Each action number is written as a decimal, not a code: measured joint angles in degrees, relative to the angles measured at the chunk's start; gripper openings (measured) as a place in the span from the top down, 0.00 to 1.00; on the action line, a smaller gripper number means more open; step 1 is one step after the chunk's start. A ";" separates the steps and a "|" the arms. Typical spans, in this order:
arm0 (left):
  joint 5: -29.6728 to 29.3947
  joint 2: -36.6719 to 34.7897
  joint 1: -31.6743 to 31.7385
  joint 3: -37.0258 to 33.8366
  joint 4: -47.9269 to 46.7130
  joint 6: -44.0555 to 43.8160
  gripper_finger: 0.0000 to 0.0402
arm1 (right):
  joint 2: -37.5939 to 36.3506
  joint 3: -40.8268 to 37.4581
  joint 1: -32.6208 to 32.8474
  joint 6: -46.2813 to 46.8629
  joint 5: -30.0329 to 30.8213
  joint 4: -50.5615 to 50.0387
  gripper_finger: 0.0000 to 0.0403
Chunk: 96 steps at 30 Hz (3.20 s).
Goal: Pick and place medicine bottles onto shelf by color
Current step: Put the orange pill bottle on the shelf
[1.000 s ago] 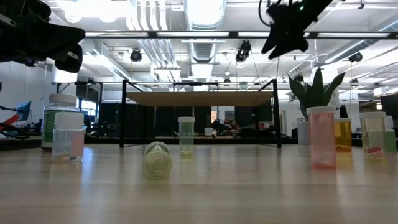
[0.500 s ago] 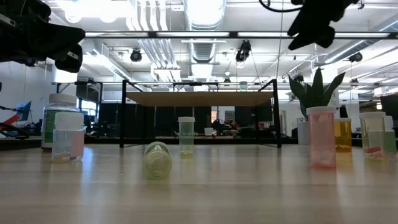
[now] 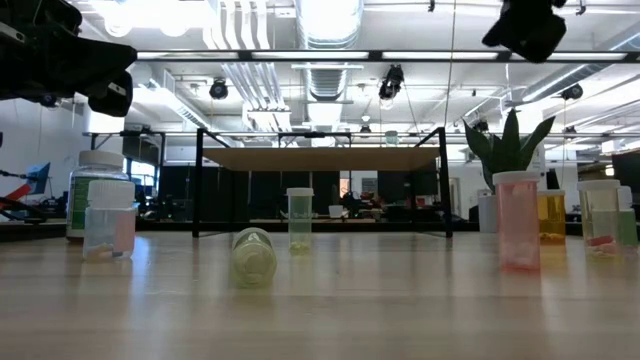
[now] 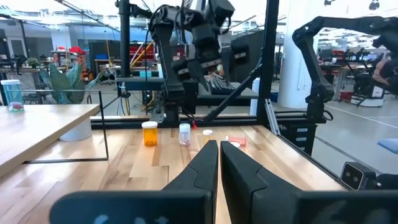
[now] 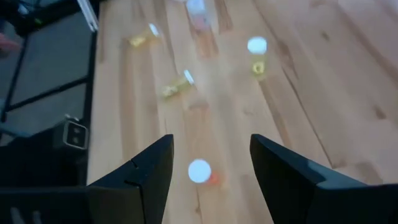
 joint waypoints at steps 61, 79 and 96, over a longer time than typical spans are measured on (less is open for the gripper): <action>-3.44 38.64 0.01 3.78 39.67 -10.00 0.91 | 12.27 -0.02 0.53 20.60 -4.93 -23.43 0.50; -3.43 42.99 0.01 3.85 46.20 -9.04 0.67 | 16.19 0.08 0.54 18.28 -9.45 -21.35 0.49; -3.42 42.82 0.01 3.85 46.03 -9.01 0.67 | 8.14 -0.02 0.54 18.44 -9.25 -22.39 0.50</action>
